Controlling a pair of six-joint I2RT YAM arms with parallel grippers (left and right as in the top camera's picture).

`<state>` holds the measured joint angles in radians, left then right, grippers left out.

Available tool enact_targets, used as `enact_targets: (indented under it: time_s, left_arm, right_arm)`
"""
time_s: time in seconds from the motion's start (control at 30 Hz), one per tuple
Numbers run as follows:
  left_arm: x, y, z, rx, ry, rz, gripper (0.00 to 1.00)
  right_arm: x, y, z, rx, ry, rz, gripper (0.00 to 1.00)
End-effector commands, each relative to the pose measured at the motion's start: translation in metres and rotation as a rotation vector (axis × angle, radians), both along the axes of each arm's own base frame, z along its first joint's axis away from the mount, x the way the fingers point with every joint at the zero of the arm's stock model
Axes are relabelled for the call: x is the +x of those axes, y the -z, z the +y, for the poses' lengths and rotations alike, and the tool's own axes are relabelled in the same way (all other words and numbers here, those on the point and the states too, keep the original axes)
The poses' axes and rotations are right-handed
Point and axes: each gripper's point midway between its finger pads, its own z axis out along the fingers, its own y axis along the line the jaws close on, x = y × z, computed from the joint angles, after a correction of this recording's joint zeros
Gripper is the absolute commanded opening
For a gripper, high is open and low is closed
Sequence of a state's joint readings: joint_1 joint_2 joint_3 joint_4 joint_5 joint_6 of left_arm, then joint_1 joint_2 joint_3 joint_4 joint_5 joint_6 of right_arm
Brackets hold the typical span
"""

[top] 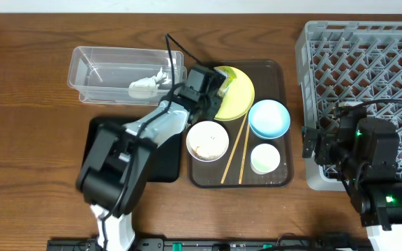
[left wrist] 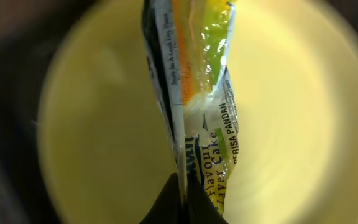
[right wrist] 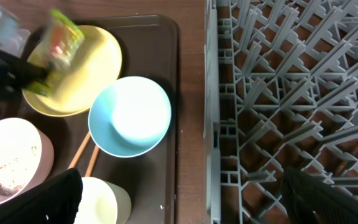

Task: Sort waste into correct bins and load items into the dishwasher rack
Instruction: 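Grasp the green snack wrapper on the yellow plate with the left gripper, then drop the wrapper into the clear bin with the left gripper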

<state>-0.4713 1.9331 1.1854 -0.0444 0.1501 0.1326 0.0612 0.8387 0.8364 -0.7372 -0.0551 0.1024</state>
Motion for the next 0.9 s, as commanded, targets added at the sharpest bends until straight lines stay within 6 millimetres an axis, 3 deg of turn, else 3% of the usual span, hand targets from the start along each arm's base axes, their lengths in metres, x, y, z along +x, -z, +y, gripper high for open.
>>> enact_targets:
  time_s: [0.0,0.1,0.23,0.47,0.5,0.57,0.6,0.7,0.87]
  left_arm:
    - [0.006,-0.068,0.007,-0.051,-0.017,-0.120,0.06]
    - [0.009,-0.100,0.035,-0.040,-0.121,-0.166,0.06]
    - [0.022,-0.123,0.103,0.037,-0.374,-0.221,0.06]
    - [0.038,-0.107,0.183,0.036,-0.613,-0.171,0.07]
    - [0.039,-0.102,0.190,0.043,-0.629,-0.161,0.12]
    - [0.040,-0.094,0.201,0.052,-0.650,-0.144,0.30]
    - [0.041,-0.091,0.204,0.056,-0.656,-0.138,0.46]
    - [0.043,-0.089,0.208,0.058,-0.665,-0.139,0.51]
    - [0.040,-0.112,0.203,0.031,-0.654,-0.180,0.56]
  right_arm:
    - [0.002,-0.008,-0.003,0.002,0.010,-0.018,0.99]
    - [0.002,-0.008,-0.003,0.002,0.010,-0.018,0.99]
    - [0.002,-0.008,-0.003,0.003,0.009,-0.019,0.99]
    - [0.002,-0.008,-0.003,0.003,0.009,-0.018,0.99]
    - [0.002,-0.008,-0.003,0.003,0.009,-0.018,0.99]
    - [0.002,-0.008,-0.003,0.003,0.009,-0.018,0.99]
    - [0.002,-0.008,-0.003,0.003,0.009,-0.018,0.99]
    - [0.002,-0.008,-0.003,0.003,0.009,-0.017,0.99]
    - [0.000,-0.006,-0.003,0.002,0.009,-0.007,0.99]
